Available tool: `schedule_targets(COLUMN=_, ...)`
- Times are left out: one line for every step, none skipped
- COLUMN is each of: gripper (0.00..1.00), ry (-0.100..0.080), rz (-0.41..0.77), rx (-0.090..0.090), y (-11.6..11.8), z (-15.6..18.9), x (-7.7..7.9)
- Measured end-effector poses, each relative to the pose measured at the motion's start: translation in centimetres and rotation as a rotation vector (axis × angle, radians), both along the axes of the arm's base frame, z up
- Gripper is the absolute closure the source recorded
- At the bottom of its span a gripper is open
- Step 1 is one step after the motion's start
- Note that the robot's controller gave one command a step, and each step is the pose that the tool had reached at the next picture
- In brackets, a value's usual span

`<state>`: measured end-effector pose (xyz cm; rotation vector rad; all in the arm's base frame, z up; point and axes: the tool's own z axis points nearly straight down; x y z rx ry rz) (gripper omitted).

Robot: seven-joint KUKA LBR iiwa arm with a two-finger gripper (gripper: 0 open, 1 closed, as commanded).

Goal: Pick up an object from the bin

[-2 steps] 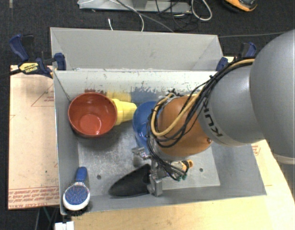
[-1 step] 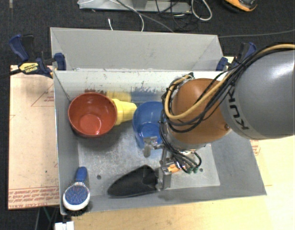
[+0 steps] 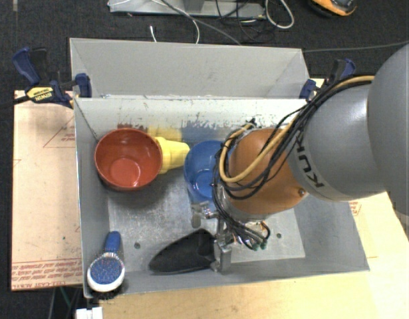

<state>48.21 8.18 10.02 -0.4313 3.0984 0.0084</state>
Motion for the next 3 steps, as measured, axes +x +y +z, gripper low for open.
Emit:
schedule_targets(gripper=0.00, ry=-0.014, rz=0.173, rx=-0.002, y=3.1, z=-2.8, x=0.9)
schedule_targets(gripper=1.00, ry=-0.001, rz=-0.073, rx=0.002, y=0.8, z=-3.0, x=0.5)
schedule_targets(gripper=1.00, ry=-0.001, rz=-0.074, rx=0.002, y=0.8, z=-3.0, x=0.4)
